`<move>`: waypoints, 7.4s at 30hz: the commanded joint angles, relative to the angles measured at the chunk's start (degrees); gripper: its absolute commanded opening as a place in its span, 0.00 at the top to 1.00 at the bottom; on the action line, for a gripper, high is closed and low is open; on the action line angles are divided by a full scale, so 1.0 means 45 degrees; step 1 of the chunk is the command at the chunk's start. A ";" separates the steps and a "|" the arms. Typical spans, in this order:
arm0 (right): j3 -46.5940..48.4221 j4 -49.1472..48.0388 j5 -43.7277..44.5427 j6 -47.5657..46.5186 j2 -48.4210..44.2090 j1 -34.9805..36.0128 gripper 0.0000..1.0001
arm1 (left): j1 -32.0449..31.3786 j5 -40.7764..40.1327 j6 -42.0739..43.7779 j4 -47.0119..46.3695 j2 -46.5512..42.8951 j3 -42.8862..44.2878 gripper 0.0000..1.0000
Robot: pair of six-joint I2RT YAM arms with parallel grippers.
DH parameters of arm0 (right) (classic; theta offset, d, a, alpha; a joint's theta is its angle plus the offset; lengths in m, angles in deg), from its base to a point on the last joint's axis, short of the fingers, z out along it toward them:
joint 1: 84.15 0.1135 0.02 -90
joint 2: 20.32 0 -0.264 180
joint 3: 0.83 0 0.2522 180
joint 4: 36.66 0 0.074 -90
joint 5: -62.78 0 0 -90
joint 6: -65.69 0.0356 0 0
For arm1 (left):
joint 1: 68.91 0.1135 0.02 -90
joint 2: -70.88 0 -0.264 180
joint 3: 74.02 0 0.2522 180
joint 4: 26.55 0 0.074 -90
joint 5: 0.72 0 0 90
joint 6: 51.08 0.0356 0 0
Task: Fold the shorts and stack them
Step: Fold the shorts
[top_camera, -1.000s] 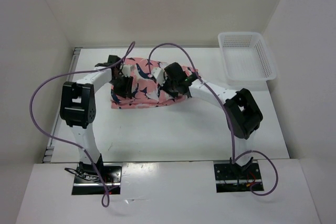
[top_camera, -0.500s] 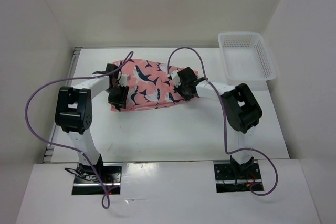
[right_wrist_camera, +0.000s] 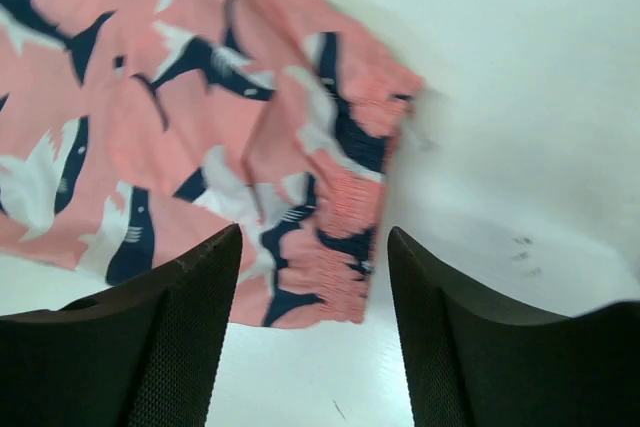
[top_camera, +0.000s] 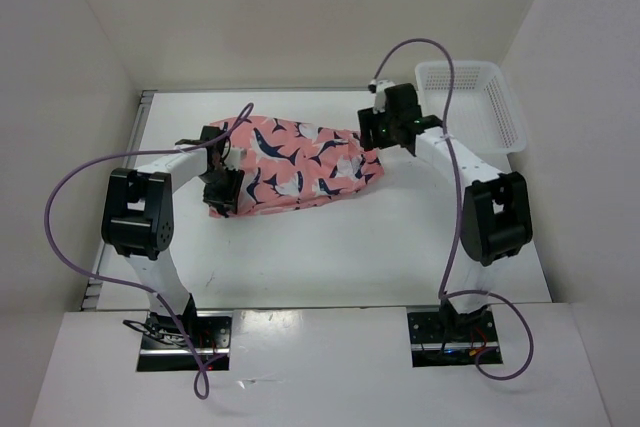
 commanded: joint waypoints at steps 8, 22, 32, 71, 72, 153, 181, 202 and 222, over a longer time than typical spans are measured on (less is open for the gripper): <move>-0.0870 0.0432 -0.0745 0.2633 0.1034 -0.1244 0.30 | 0.0036 -0.0702 0.0051 0.0754 -0.0216 0.0185 0.49; -0.0380 -0.0076 -0.0569 0.3570 0.3341 -0.1244 0.37 | 0.0036 -0.0821 0.0051 0.0873 0.0038 0.0322 0.49; -0.0792 -0.0427 -0.0983 0.3687 0.3342 -0.1244 1.00 | 0.0387 -0.0821 0.0051 0.0873 0.0156 0.0342 0.47; -0.0677 0.1506 0.2105 -0.3246 -0.3437 -0.2142 1.00 | -0.2893 0.3341 0.0051 -0.0260 0.3963 0.4735 0.44; -0.0210 0.1506 0.2318 -0.3130 -0.3243 -0.2142 1.00 | -0.3029 0.3339 0.0051 -0.0260 0.4080 0.4736 0.50; -0.1081 -0.0720 0.3218 -0.2680 -0.0898 0.4500 0.83 | -0.2814 0.3031 0.0051 0.0717 0.3744 0.9615 0.21; -0.2883 -0.0898 0.1170 -0.3617 0.0452 0.3346 0.75 | -0.3128 -0.0879 0.0051 -0.1529 0.4883 0.8427 0.31; -0.2549 -0.0564 -0.0825 -0.0981 0.0311 0.0279 0.32 | -0.3011 0.1542 0.0051 -0.0904 0.1755 0.4171 0.00; -0.3446 -0.0741 -0.2855 -0.0588 0.0998 0.0162 0.99 | -0.3011 0.3963 0.0051 -0.0984 0.2579 0.2219 0.74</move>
